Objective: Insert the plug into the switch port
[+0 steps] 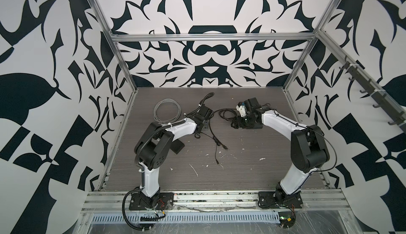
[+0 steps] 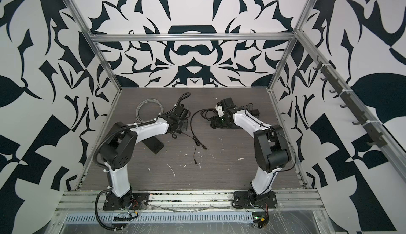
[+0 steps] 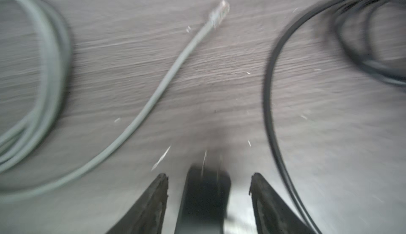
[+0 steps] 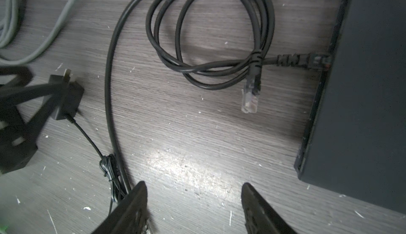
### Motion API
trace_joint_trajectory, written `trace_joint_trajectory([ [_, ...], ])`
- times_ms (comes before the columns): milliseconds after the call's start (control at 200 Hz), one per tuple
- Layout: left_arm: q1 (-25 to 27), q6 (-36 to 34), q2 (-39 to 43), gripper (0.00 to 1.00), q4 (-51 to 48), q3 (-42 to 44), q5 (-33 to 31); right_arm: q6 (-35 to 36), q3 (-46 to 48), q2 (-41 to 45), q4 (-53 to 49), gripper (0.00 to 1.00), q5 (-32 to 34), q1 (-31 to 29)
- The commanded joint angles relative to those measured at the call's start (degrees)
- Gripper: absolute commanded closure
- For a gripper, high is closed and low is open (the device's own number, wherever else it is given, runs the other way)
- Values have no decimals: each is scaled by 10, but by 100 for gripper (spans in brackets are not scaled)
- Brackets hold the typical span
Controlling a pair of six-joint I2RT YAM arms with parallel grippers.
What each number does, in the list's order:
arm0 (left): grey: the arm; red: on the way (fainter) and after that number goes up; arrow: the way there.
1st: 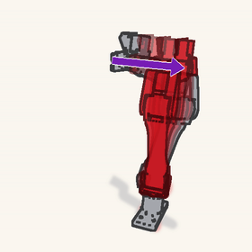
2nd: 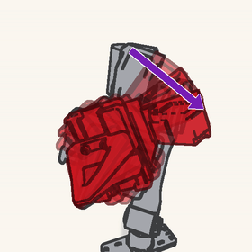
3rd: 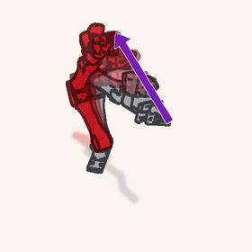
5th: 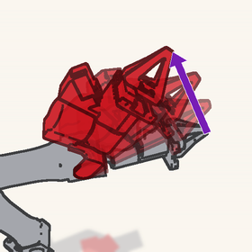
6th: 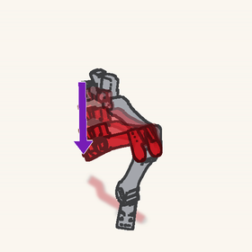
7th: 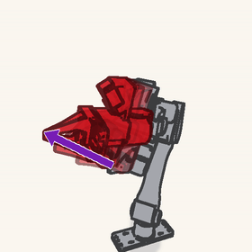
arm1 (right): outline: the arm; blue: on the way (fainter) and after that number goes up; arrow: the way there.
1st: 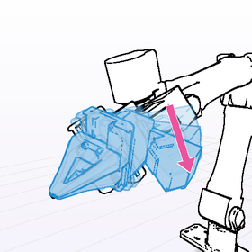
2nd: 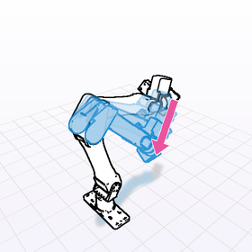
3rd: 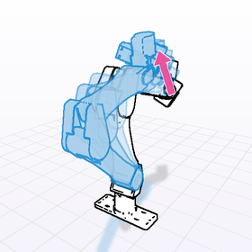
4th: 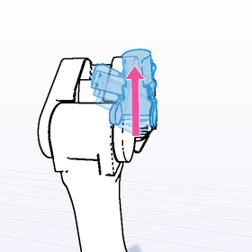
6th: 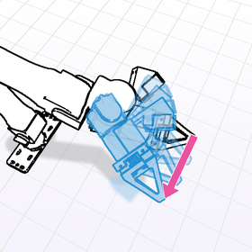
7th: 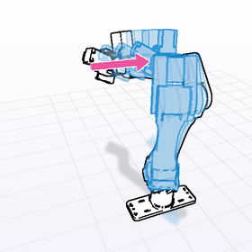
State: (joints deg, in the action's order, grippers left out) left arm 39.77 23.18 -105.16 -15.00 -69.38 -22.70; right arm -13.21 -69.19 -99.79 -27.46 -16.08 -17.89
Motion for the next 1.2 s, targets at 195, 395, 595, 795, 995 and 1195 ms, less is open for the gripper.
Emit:
trace_joint_trajectory([
  [195,147,169,63,40,-37,88,-16,-30,-5,-13,26,30,12,1],
  [395,216,244,44,42,-48,102,-40,-45,6,-8,34,34,23,7],
  [595,247,270,22,48,-55,106,-44,-54,19,11,40,37,28,14],
  [795,248,263,0,56,-32,104,-51,-60,22,11,38,42,22,19],
  [995,247,254,-20,72,-33,90,-49,-50,24,19,26,47,19,19],
  [1195,235,236,-24,85,-8,98,-31,-47,46,42,26,49,-13,19],
])
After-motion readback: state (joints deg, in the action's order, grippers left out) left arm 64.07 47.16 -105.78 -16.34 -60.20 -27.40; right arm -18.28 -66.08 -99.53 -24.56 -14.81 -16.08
